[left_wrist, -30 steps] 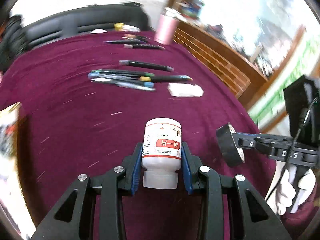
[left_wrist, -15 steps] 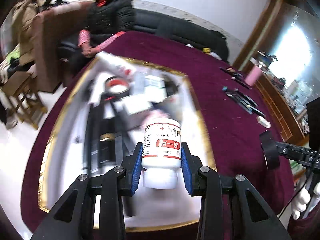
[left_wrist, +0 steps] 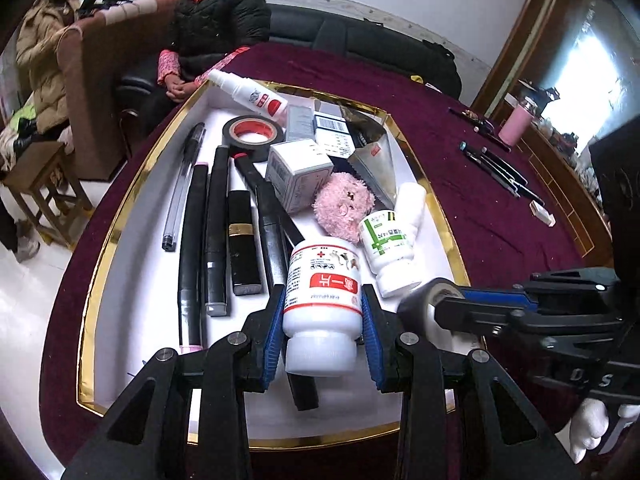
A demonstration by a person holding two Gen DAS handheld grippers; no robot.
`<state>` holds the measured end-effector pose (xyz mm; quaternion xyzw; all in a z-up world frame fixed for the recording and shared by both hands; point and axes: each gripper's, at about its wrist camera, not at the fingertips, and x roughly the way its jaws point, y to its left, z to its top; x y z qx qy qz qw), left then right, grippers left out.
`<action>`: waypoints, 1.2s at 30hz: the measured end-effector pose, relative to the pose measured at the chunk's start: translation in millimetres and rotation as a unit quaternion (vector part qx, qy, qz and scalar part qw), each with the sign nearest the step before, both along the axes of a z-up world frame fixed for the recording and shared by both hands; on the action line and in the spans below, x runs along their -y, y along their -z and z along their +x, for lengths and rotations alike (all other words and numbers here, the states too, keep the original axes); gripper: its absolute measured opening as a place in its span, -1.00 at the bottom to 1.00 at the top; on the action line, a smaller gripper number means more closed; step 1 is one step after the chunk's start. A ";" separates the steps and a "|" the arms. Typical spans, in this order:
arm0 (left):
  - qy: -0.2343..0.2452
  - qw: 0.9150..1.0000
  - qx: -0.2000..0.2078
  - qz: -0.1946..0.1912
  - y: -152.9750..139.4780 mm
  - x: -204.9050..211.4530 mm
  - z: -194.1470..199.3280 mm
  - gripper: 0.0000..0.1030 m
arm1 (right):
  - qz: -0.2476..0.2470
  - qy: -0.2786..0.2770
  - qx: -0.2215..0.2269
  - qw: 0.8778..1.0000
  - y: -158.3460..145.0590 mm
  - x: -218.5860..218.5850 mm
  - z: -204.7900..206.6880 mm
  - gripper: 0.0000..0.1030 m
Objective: Organize objects
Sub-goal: 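Carry the pill bottle with the left gripper while the right carries the tape roll to the tray, then open both grippers to release the bottle and tape roll in the tray, then move both grippers back over the remaining markers on the tablecloth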
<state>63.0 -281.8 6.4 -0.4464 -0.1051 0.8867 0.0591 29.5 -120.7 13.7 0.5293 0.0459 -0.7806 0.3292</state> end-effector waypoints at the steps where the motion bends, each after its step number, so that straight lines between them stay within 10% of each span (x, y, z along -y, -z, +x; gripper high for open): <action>1: 0.002 1.000 0.000 0.004 0.4 -0.1 0.4 -0.41 | 0.007 0.001 -0.006 1.000 -0.5 0.3 0.0 -0.83; 16: -0.022 0.999 -0.005 0.032 -5.8 18.9 -1.0 -0.39 | 0.017 0.021 -0.017 0.999 -0.5 4.2 -7.6 -0.69; 22: -0.053 0.996 -0.037 0.059 -24.9 36.5 4.9 -0.06 | 0.007 0.029 -0.045 0.999 -16.8 -4.1 -2.2 -0.67; 36: -0.024 0.995 -0.081 0.048 -56.1 -9.7 -4.4 0.33 | 0.054 0.129 -0.241 0.960 -71.0 -65.3 19.2 -0.03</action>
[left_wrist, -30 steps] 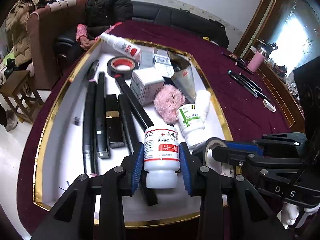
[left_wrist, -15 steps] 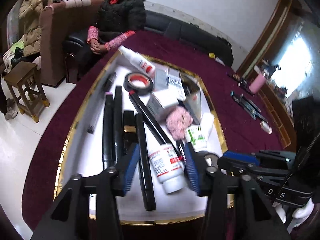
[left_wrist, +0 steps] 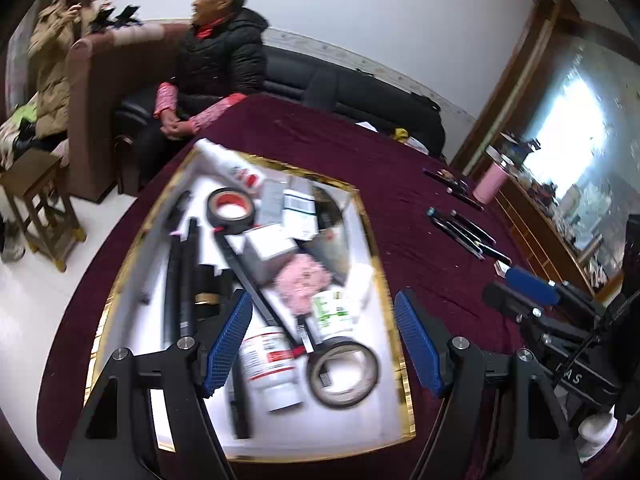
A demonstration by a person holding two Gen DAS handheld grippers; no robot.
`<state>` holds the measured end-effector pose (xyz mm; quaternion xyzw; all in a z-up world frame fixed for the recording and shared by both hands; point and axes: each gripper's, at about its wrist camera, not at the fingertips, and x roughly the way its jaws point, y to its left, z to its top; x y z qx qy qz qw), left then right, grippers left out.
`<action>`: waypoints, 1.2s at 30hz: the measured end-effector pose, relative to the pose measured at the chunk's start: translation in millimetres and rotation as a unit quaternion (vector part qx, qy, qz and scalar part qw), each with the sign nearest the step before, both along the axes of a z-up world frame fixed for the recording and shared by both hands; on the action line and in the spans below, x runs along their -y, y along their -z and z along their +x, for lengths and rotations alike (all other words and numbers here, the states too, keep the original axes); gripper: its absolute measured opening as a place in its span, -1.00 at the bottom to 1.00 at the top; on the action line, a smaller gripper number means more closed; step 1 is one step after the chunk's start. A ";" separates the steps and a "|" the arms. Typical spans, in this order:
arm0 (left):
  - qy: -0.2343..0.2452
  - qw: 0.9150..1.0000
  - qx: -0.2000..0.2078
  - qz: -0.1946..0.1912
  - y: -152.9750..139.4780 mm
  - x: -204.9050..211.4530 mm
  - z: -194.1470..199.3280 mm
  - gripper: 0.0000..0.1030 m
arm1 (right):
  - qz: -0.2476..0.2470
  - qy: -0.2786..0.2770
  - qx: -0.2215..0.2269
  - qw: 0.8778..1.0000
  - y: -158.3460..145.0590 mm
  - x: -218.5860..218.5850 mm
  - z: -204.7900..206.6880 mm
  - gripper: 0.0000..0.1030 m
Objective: Organize objects
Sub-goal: 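Move both grippers back over the remaining markers on the tablecloth, then grasp a black gel pen with the left gripper while the right grasps a black marker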
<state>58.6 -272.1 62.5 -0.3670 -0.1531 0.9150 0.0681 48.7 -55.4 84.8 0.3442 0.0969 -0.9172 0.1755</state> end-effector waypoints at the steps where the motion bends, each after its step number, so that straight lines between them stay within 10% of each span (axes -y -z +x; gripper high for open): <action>1: 0.005 1.000 0.000 -0.002 -1.4 -6.1 -2.5 0.33 | 0.003 0.007 -0.006 1.000 -1.2 -6.3 -1.3 -0.03; 25: 0.168 0.981 0.013 -0.098 -17.2 -264.2 -150.3 0.32 | 0.001 0.173 0.017 0.985 18.8 -217.9 -70.1 -0.04; 36: 0.085 0.989 0.071 -0.101 16.9 -329.8 -253.8 0.32 | -0.036 0.247 0.036 0.968 50.3 -308.1 -94.6 -0.04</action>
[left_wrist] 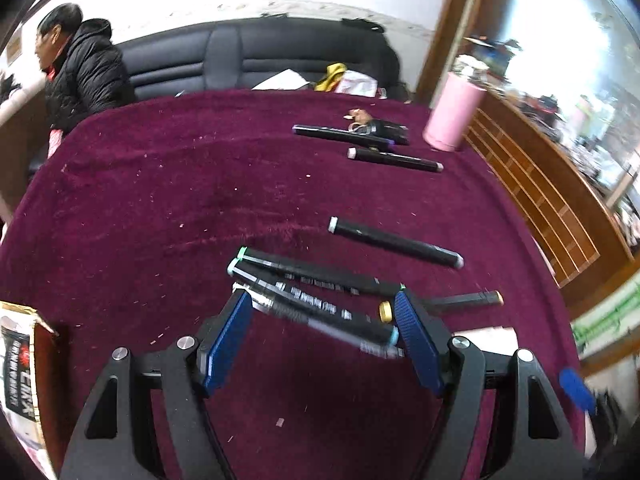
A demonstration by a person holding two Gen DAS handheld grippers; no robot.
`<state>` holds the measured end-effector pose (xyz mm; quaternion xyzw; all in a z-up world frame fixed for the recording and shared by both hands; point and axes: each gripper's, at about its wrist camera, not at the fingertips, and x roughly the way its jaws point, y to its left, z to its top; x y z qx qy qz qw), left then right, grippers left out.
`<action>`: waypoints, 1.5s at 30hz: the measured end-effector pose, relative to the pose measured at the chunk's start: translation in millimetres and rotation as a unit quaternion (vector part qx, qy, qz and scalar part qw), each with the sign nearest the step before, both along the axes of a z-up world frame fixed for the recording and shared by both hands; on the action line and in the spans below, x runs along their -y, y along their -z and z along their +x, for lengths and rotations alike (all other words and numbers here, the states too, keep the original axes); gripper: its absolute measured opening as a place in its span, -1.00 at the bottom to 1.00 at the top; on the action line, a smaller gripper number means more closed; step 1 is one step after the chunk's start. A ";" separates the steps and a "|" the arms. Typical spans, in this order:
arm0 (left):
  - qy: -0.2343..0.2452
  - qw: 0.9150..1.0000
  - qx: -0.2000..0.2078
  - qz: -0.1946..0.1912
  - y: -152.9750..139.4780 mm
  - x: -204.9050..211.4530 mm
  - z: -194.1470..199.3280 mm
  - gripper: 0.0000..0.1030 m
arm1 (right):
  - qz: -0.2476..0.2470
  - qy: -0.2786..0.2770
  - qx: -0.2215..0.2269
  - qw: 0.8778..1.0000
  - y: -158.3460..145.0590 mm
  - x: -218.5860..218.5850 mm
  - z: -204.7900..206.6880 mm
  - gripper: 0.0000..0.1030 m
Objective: Organize objects
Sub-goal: 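Grasp a black gel pen with the left gripper while the right grasps a black marker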
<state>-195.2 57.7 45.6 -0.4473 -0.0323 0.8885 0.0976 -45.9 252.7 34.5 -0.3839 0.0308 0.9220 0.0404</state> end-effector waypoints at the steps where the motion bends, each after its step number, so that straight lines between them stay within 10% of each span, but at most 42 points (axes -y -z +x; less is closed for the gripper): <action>1: -0.002 1.000 0.005 -0.009 4.9 -5.2 -5.0 0.32 | -0.006 0.002 0.004 1.000 3.9 -4.4 -0.5 -0.04; 6: -0.007 0.997 0.005 -0.083 24.6 -31.8 -23.4 0.32 | -0.031 -0.001 0.008 0.999 10.3 -9.9 -1.1 -0.04; 14: 0.057 0.969 0.037 -0.238 54.2 -58.8 -25.6 0.41 | -0.051 -0.008 0.006 0.999 13.8 -12.6 -5.2 -0.04; 23: 0.144 0.967 0.132 -0.161 52.9 5.4 55.1 0.37 | -0.070 -0.018 0.006 0.997 13.0 -13.1 -1.3 -0.04; 32: 0.065 0.994 0.060 -0.057 26.7 53.5 62.3 0.37 | -0.097 -0.042 0.012 0.994 0.5 11.8 2.4 -0.04; 40: 0.076 0.984 0.046 -0.157 62.2 30.6 25.3 0.43 | -0.100 -0.025 0.020 0.995 0.2 14.5 10.2 -0.03; 45: 0.079 0.984 0.052 -0.150 61.2 33.5 12.9 0.34 | -0.097 -0.027 0.026 0.995 0.9 18.3 3.7 -0.03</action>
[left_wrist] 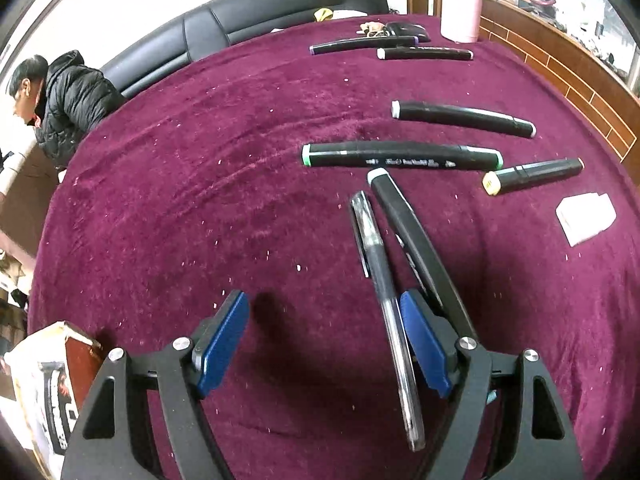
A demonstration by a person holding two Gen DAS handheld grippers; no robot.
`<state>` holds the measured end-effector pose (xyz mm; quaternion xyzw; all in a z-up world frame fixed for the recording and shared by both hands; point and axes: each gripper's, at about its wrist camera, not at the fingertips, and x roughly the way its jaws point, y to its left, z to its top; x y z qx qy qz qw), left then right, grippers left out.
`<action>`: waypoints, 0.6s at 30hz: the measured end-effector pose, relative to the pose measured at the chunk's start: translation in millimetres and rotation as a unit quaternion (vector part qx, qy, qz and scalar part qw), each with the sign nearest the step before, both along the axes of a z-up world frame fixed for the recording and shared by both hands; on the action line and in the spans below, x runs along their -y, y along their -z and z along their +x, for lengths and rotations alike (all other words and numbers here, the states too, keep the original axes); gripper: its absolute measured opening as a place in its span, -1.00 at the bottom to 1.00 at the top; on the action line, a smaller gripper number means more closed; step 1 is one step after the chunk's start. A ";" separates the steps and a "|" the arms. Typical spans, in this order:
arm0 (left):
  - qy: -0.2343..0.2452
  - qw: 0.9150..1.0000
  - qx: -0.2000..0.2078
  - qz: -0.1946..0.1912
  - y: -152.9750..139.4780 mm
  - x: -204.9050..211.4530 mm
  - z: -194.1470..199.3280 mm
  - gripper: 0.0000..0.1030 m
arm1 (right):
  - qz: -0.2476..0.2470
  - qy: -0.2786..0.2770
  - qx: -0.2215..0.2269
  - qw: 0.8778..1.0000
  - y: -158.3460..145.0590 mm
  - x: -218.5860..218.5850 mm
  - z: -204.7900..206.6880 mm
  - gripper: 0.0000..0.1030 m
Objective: Organize objects
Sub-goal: 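Grasp a black gel pen with the left gripper while the right grasps a black marker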
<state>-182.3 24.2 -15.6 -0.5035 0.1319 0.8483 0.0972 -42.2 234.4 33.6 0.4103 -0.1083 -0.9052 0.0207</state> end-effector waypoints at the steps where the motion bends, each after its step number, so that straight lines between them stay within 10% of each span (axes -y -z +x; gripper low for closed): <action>1: 0.010 1.000 0.003 0.007 0.0 -2.4 -2.1 0.27 | -0.004 -0.005 0.002 1.000 -0.1 3.6 -2.3 -0.03; 6: 0.069 0.997 0.027 0.027 -2.8 -16.5 7.2 -0.86 | -0.013 -0.028 0.010 0.999 -3.1 26.1 -12.1 -0.03; 18: -0.029 0.981 0.026 0.188 -29.4 93.8 57.6 -0.86 | -0.054 -0.062 0.095 0.992 29.6 91.3 -76.8 -0.03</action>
